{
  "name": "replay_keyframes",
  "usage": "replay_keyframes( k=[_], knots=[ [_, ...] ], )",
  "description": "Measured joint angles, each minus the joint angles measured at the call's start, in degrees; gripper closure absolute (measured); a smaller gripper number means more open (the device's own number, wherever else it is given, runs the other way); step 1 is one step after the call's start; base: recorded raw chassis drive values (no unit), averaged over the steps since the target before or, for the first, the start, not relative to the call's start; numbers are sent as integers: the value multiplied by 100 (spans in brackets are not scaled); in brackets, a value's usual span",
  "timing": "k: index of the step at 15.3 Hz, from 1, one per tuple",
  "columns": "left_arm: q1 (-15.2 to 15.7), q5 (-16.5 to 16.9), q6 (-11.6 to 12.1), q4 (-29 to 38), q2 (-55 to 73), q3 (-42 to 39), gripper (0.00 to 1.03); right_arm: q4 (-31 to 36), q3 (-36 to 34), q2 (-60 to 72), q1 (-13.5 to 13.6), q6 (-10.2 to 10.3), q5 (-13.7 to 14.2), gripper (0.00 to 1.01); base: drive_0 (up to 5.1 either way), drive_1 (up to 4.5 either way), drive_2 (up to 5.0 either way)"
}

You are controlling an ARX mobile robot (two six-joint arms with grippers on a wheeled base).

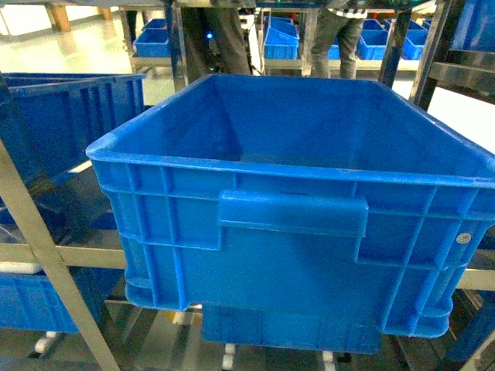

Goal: Pick red block from blue box to shelf

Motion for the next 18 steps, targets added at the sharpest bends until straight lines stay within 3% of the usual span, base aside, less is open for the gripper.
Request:
replay_keyframes(
  k=[18],
  knots=[
    [0,0,0,0,2,0,5,-2,0,0,0,0,0,75,0,0,0]
  ],
)
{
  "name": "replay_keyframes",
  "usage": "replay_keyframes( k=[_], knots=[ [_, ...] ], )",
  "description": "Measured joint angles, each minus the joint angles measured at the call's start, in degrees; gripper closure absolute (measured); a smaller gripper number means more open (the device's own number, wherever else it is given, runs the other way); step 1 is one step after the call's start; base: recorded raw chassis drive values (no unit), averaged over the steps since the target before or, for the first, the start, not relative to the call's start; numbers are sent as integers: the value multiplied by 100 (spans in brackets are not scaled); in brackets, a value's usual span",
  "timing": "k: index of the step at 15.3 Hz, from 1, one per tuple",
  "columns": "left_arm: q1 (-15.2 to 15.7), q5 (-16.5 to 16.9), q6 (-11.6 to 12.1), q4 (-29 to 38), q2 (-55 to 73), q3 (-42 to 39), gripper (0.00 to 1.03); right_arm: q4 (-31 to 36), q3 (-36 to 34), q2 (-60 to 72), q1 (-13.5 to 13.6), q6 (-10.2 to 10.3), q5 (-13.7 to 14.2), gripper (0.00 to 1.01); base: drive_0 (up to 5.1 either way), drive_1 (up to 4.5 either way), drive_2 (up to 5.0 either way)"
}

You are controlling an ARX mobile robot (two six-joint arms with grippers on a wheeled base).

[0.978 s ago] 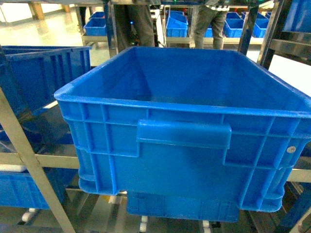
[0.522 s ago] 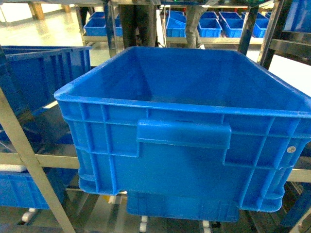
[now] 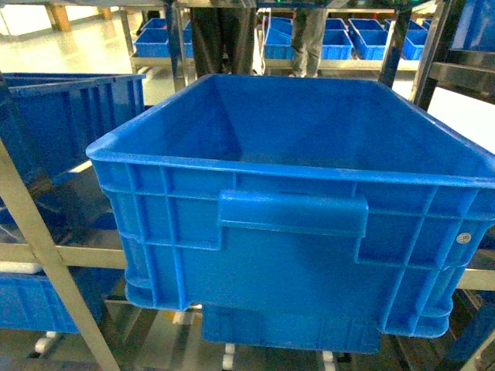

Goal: Pick red block from blue box to shelf

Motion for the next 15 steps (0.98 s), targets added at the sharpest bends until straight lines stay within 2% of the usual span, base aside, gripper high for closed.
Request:
replay_keyframes(
  k=[15],
  knots=[
    [0,0,0,0,-2,0,5,2,0,0,0,0,2,75,0,0,0]
  ],
)
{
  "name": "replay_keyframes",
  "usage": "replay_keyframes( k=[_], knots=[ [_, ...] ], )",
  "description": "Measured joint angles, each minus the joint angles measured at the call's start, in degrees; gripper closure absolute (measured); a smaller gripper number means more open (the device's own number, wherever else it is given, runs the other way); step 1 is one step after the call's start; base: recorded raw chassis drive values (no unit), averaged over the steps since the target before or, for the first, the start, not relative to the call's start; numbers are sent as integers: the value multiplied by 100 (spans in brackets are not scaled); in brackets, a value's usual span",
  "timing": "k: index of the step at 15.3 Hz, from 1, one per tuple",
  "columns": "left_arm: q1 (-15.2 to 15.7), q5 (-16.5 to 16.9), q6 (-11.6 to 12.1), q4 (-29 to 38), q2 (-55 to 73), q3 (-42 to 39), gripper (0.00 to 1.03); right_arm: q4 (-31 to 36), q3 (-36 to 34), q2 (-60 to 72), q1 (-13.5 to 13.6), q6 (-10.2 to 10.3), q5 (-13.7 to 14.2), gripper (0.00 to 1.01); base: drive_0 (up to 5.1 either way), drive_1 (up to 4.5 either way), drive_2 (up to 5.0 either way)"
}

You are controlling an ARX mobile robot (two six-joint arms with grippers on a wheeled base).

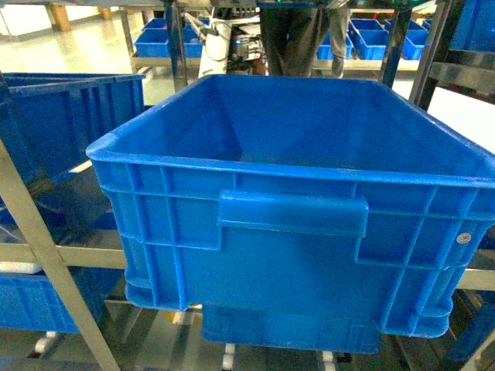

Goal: Pick red block from blue box to shelf

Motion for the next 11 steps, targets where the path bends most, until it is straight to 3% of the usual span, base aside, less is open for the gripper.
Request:
replay_keyframes(
  k=[1,2,3,4,6,7,8,10,11],
  knots=[
    [0,0,0,0,2,0,5,-9,0,0,2,0,2,75,0,0,0],
    [0,-2,0,0,2,0,5,-1314,437,260,315,-122,817,75,0,0,0],
    [0,13,0,4,0,0,5,-2087,782,562,400,-208,1495,75,0,0,0],
    [0,-15,-2,-7,2,0,5,-2522,802,575,343,-232,1694,75,0,0,0],
    [0,2,0,-4,0,0,5,-2441,789,584,282,-247,1694,75,0,0,0],
    [0,0,0,-7,2,0,5,-2256,826,817,483,-179,1725,75,0,0,0],
    [0,2,0,-7,2,0,5,-1700,962,1366,774,-122,1679,75,0,0,0],
    [0,2,0,-4,2,0,5,-732,1453,2356,957,0,1421,75,0,0,0],
    [0,2,0,-7,2,0,5,109,2076,3344,1064,4,1314,75,0,0,0]
  ],
)
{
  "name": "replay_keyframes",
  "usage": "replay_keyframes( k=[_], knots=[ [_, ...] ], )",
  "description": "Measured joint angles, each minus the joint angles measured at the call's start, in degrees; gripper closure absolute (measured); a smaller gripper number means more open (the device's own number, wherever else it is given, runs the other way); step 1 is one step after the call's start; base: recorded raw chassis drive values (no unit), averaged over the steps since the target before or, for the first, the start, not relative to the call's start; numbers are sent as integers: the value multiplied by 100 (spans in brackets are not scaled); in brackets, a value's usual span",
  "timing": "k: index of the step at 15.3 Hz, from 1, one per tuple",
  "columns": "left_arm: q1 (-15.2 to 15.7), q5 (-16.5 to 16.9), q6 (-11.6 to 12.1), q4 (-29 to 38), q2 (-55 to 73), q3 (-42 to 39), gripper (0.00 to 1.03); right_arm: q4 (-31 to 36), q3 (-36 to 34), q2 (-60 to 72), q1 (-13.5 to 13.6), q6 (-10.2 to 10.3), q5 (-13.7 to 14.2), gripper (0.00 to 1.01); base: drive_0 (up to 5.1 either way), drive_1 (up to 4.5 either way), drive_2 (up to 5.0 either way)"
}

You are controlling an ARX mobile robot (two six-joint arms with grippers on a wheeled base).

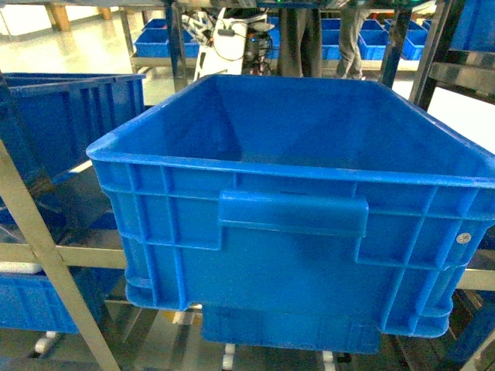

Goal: Pick red block from blue box to shelf

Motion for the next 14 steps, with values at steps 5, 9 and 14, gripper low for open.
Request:
replay_keyframes(
  k=[5,9,14],
  knots=[
    [0,0,0,0,-2,0,5,343,1803,2852,407,437,-870,75,0,0,0],
    [0,0,0,0,0,0,5,717,2240,4435,702,289,-721,75,0,0,0],
    [0,0,0,2,-2,0,5,981,1849,3941,734,-7,-741,18,0,0,0]
  ],
)
